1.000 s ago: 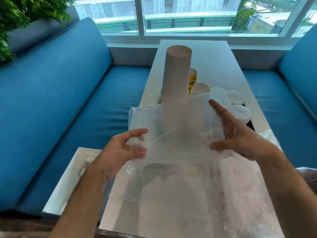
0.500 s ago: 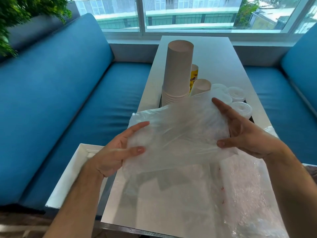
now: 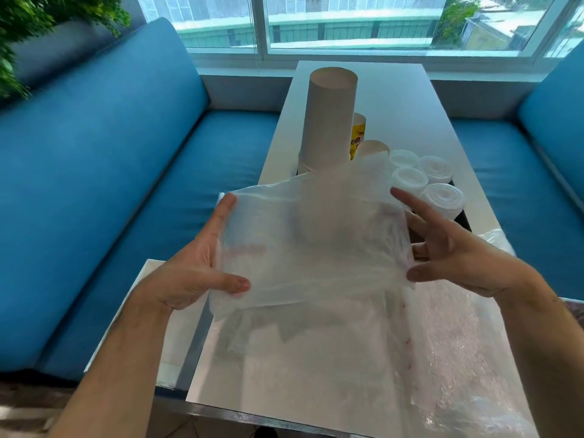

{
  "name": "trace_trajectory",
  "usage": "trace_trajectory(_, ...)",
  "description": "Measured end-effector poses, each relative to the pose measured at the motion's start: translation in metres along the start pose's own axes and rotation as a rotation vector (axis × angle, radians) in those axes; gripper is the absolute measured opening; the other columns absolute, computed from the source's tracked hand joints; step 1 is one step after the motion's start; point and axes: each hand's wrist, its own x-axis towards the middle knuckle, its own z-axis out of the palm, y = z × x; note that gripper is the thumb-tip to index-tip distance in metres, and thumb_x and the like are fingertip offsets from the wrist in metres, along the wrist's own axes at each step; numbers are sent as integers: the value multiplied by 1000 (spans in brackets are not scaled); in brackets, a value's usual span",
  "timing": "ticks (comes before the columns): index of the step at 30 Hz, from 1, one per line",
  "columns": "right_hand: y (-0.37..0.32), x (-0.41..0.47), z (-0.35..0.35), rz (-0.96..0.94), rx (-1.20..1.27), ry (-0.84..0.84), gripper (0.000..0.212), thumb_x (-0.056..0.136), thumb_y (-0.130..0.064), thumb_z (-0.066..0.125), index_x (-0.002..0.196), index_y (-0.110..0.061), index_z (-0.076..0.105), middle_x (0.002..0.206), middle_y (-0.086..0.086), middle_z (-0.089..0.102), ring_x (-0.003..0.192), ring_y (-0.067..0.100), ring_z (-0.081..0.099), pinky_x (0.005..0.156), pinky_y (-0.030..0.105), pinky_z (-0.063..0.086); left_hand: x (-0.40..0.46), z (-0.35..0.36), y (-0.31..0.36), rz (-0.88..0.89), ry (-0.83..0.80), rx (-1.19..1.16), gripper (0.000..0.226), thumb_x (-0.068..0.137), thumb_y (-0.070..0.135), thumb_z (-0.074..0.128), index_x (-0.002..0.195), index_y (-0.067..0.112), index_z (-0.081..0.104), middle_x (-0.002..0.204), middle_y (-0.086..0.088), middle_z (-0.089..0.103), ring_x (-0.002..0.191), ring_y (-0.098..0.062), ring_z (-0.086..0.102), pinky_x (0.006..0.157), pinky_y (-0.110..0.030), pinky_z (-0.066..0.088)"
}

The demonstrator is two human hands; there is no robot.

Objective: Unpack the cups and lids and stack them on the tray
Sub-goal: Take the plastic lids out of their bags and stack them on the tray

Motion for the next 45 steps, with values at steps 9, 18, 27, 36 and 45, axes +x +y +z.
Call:
trace_trajectory(9, 16, 15, 26, -17, 97, 187, 94, 70, 17, 71, 148, -31, 48, 147, 3, 52, 123, 32, 60, 94, 56, 52, 5, -3, 1, -103, -66, 235, 129, 66, -15, 78, 153, 55, 13, 115, 36, 65, 123, -33, 62, 99, -62, 50)
trace_trajectory(18, 44, -12, 35, 318, -554, 169, 115, 71, -22, 91, 148, -64, 16, 162, -28, 7, 146, 12, 33, 116, 45, 38, 9, 1, -30, -304, -106, 612, 136, 64, 2, 87, 143, 73, 2, 163, 13, 25, 137, -20, 50, 109, -43, 48)
trace_trajectory(27, 97, 4, 104, 213, -1136, 302, 64, 91, -54, 62, 147, -47, 33, 156, -8, 27, 140, 22, 32, 114, 47, 33, 25, 18, -50, -368, -202, 925, 137, 74, 4, 85, 155, 45, -17, 161, 26, -12, 146, 5, -5, 117, -22, 10)
trace_trajectory(36, 118, 13, 122, 412, -1210, 148, 72, 94, -56, 57, 154, -46, 19, 165, -8, 6, 150, 28, 10, 120, 46, 22, 23, 11, -53, -400, -169, 1005, 132, 75, 13, 87, 157, 44, -12, 163, 21, -19, 154, -14, 5, 122, -32, 24)
trace_trajectory(45, 113, 19, 124, 434, -1265, 127, 78, 89, -61, 61, 152, -42, 20, 163, -6, 11, 145, 31, 18, 114, 47, 31, 46, 85, -77, -117, -218, 1429, 84, 85, 32, 74, 154, 37, 27, 163, 3, 14, 149, -23, 14, 120, -43, 24)
